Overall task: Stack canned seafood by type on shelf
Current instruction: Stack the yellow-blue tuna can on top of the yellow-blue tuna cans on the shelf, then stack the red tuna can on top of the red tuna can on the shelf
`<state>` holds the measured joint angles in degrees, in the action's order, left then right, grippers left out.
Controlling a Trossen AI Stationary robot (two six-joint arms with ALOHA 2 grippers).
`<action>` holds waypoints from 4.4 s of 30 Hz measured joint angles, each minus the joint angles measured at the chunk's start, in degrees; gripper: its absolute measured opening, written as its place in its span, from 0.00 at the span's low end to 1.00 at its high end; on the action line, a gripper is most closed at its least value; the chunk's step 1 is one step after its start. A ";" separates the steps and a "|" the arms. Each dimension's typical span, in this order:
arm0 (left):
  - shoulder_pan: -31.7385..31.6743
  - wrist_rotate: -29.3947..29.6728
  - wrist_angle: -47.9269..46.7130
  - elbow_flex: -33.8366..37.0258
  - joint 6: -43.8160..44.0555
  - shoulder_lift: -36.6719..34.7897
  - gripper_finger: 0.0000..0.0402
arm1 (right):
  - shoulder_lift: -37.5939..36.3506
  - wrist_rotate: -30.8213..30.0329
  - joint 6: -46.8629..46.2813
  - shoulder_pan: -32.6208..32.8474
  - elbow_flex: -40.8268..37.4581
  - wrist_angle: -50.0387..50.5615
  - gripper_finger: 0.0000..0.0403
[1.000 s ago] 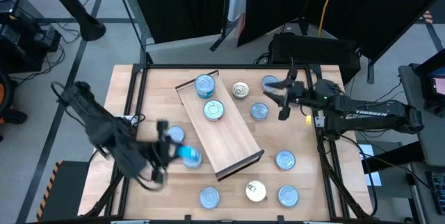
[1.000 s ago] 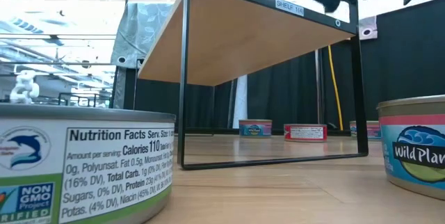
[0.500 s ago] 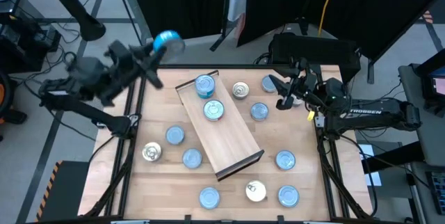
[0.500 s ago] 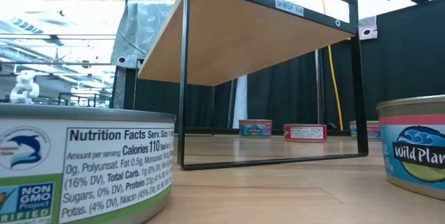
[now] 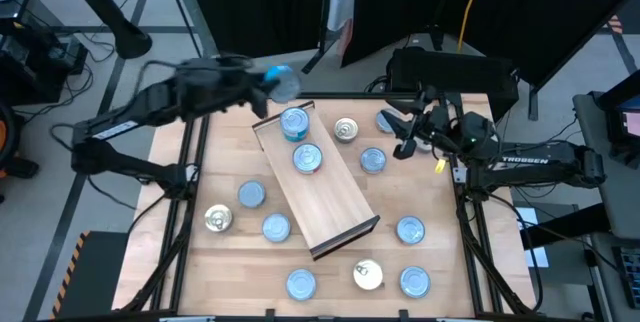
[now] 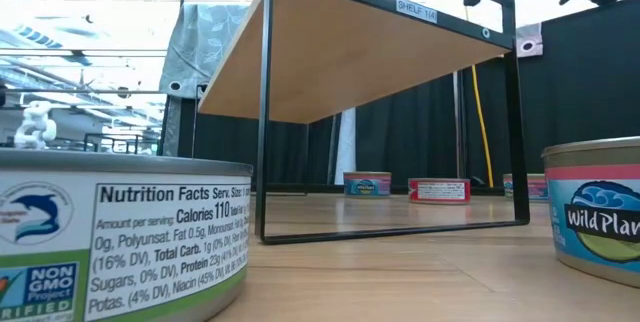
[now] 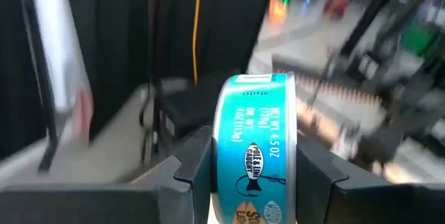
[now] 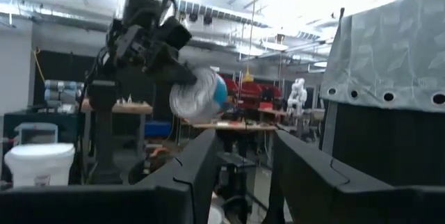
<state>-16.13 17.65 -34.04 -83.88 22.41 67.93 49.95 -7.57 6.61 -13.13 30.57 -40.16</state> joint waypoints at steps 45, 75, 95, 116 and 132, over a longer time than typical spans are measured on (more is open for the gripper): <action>-23.07 -51.66 -7.62 5.96 -5.08 12.67 0.37 | -3.15 0.39 -5.14 0.09 0.00 21.98 0.34; -23.98 -44.28 -4.13 8.47 -2.61 12.60 0.61 | -3.15 0.39 -4.83 0.11 0.00 21.69 0.34; -6.98 -25.40 -9.73 11.66 -8.63 -10.69 0.61 | -7.97 -10.13 -15.27 0.00 0.00 52.14 0.34; 38.46 17.49 13.91 34.91 -9.21 -14.67 0.61 | -7.53 -4.09 -26.12 1.36 -0.02 72.11 0.34; 45.12 20.19 13.37 36.03 -4.58 -13.34 0.61 | 2.15 1.74 -27.10 0.30 -7.62 55.24 0.01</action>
<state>28.99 37.85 -20.68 -47.86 17.83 54.58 52.10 -5.83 -20.49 -12.83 22.94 15.08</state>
